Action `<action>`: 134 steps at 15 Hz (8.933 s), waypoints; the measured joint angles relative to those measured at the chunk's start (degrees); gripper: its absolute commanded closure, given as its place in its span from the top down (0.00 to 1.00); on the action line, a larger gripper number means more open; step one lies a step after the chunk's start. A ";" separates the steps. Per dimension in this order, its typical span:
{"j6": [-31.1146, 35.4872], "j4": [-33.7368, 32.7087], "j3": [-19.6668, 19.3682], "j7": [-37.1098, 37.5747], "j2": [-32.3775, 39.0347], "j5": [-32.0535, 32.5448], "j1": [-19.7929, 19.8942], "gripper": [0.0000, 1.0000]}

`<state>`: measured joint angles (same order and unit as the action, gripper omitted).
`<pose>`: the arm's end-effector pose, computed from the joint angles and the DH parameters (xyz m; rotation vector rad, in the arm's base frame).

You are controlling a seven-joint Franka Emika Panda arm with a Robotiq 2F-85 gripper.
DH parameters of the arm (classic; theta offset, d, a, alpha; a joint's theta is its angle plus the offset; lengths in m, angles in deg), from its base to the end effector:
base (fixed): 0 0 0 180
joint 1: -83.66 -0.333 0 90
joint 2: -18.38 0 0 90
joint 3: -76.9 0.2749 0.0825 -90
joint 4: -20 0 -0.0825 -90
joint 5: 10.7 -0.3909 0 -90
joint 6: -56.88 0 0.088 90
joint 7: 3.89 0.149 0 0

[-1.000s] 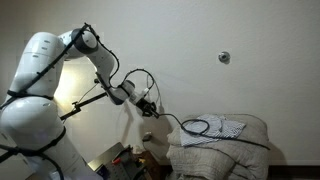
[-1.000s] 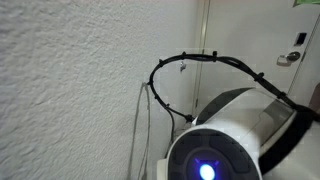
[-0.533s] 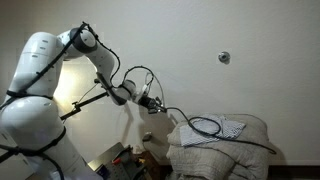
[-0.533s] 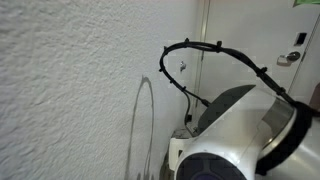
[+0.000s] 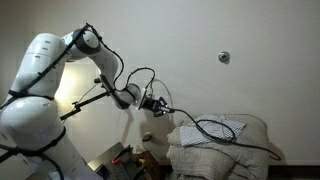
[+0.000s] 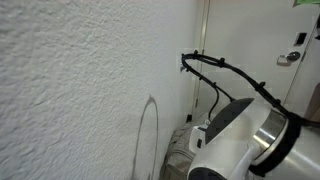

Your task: Pull on the cord on the folded blanket

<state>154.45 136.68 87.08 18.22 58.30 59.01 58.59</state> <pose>0.4478 0.1767 0.0391 1.6672 1.0275 -0.3467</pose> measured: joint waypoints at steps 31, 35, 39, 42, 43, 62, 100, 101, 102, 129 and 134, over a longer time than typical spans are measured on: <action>36.14 9.17 -1.04 0.84 -8.40 -7.72 17.87 0.08; 48.08 9.71 -0.99 -6.76 -9.61 -8.67 18.05 0.08; 53.80 9.88 0.78 -19.20 -10.92 -15.17 18.05 0.08; 53.18 9.37 3.51 -29.04 -11.68 -22.65 17.36 0.08; 52.37 8.78 4.15 -31.53 -11.84 -24.57 16.68 0.08; 45.55 11.10 -1.94 -41.35 -14.23 -27.33 13.42 1.00; 64.89 19.36 1.89 -66.20 -6.19 -19.54 39.81 1.00; 64.52 19.34 2.18 -68.06 -6.19 -21.67 39.18 1.00; 64.09 19.27 2.22 -69.32 -6.22 -23.42 38.44 1.00; 56.12 18.21 -8.81 -70.46 -9.95 -28.86 30.28 0.68; 56.12 17.90 -8.77 -71.32 -9.26 -28.86 29.55 0.47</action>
<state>210.57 154.57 78.31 -53.10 49.04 30.15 88.15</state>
